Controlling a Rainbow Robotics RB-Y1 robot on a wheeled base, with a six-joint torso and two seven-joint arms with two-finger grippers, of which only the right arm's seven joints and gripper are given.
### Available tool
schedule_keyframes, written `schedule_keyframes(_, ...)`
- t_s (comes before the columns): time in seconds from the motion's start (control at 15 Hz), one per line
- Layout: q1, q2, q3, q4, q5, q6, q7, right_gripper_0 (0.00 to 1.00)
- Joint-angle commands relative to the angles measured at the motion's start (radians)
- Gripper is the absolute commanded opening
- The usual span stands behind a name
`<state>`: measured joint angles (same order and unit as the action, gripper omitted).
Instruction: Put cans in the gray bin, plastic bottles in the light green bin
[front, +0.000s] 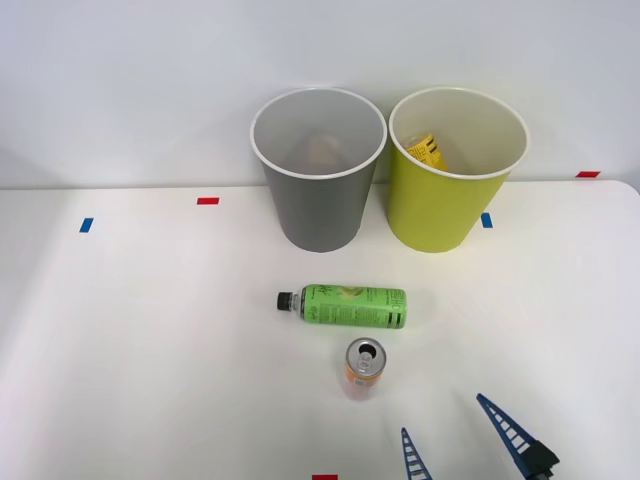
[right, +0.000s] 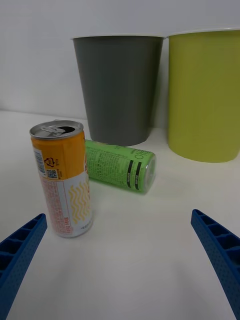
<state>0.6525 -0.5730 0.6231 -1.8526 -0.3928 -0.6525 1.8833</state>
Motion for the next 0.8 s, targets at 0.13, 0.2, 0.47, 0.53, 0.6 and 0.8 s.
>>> schedule_keyframes(0.13, -0.119, -0.062, 0.079, 0.001, -0.043, -0.004, 0.005, 1.00)
schedule_keyframes(0.2, -0.137, -0.071, 0.087, 0.001, -0.047, -0.004, 0.007, 1.00)
schedule_keyframes(0.47, -0.175, -0.084, 0.115, 0.001, -0.063, -0.007, 0.013, 1.00)
schedule_keyframes(0.53, -0.180, -0.085, 0.115, 0.001, -0.081, -0.007, 0.017, 1.00)
schedule_keyframes(0.6, -0.185, -0.082, 0.116, 0.012, -0.084, -0.012, 0.020, 1.00)
schedule_keyframes(0.8, -0.237, -0.050, 0.150, 0.104, -0.090, -0.081, 0.022, 1.00)
